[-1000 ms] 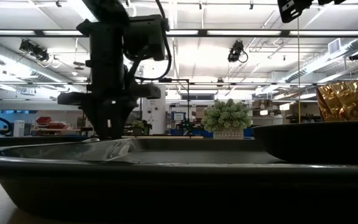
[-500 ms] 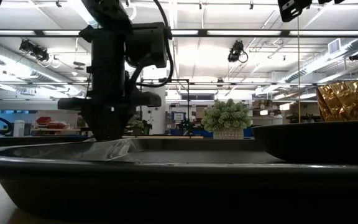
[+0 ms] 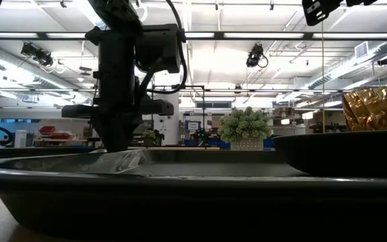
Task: Pick and place plate/cup/fork/spoon on tray
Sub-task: Put the orange fork on the black tray to the left of the grey plate
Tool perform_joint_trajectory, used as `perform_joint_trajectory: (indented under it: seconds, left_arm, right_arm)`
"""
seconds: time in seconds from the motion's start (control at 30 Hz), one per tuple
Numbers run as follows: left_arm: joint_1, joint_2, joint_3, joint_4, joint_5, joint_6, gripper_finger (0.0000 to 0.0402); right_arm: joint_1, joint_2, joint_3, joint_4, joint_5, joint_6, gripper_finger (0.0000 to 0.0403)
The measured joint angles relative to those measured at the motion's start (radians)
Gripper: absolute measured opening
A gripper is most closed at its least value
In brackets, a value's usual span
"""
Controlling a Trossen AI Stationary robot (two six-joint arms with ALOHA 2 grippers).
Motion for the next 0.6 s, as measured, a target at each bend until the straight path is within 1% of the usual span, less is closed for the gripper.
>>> perform_joint_trajectory:
  seconds: [0.23,0.43,0.6]
  left_arm:
    - [0.024,-0.008,-0.002,-0.004,-0.002,0.037,0.0023]
    - [0.046,-0.054,0.025,-0.041,-0.098,0.046,0.0019]
    - [0.044,-0.079,0.049,-0.058,-0.126,0.046,0.002]
  right_arm:
    - [0.0,0.014,0.0,-0.018,0.0,0.0,0.0114]
    - [0.0,0.015,-0.003,-0.051,0.0,0.0,0.0114]
    - [0.0,0.012,-0.031,-0.05,0.027,0.003,0.0114]
